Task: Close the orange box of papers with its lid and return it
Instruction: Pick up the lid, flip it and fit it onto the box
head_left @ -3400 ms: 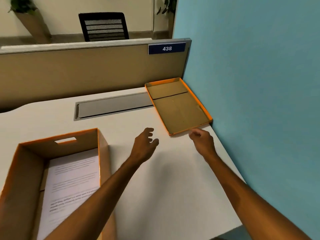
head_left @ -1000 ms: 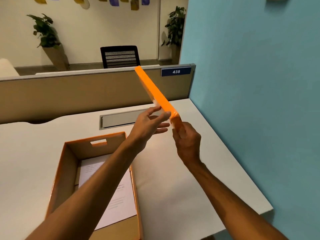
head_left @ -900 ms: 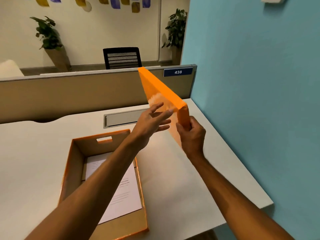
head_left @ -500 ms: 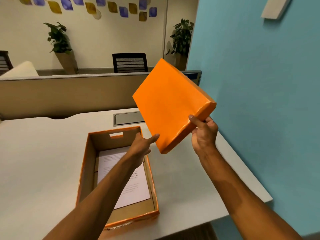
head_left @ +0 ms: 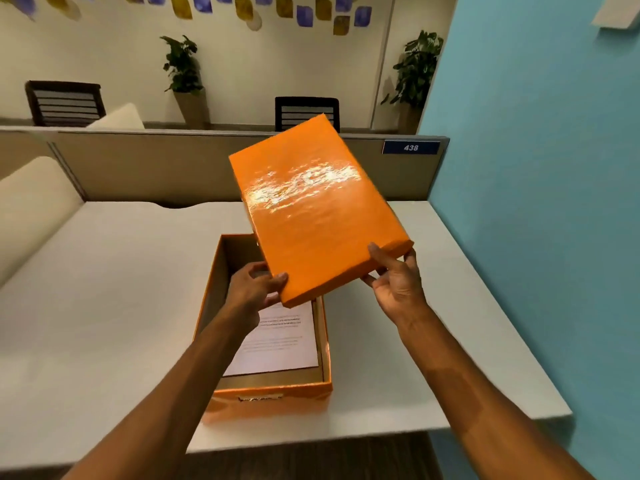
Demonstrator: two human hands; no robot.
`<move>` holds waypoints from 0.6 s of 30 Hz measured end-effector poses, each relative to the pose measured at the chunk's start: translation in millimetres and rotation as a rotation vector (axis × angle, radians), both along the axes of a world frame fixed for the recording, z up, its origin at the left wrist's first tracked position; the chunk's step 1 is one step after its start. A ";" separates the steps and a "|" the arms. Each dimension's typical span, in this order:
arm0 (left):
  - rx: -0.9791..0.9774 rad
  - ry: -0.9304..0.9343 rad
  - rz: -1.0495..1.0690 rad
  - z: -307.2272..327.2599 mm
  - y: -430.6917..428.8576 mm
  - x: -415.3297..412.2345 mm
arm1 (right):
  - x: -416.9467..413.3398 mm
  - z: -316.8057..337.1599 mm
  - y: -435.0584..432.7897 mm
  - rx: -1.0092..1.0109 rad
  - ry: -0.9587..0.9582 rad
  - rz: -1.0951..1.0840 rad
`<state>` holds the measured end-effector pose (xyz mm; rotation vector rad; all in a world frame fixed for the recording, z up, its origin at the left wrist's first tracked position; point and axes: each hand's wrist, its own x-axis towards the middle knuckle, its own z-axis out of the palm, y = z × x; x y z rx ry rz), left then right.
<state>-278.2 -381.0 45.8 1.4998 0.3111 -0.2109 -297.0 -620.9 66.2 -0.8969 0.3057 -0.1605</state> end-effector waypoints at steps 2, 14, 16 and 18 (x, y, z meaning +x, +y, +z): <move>0.047 -0.012 0.031 2.5 10.0 -9.2 | -7.7 -8.1 -1.2 -0.008 0.050 0.029; 0.331 0.047 0.037 7.8 75.2 -71.9 | -66.0 -49.1 1.9 -0.438 0.293 0.228; 0.325 0.082 0.030 9.0 84.5 -77.3 | -76.0 -52.6 7.2 -0.507 0.284 0.275; 0.334 0.111 0.014 8.4 93.0 -81.0 | -84.2 -56.5 13.6 -0.612 0.279 0.295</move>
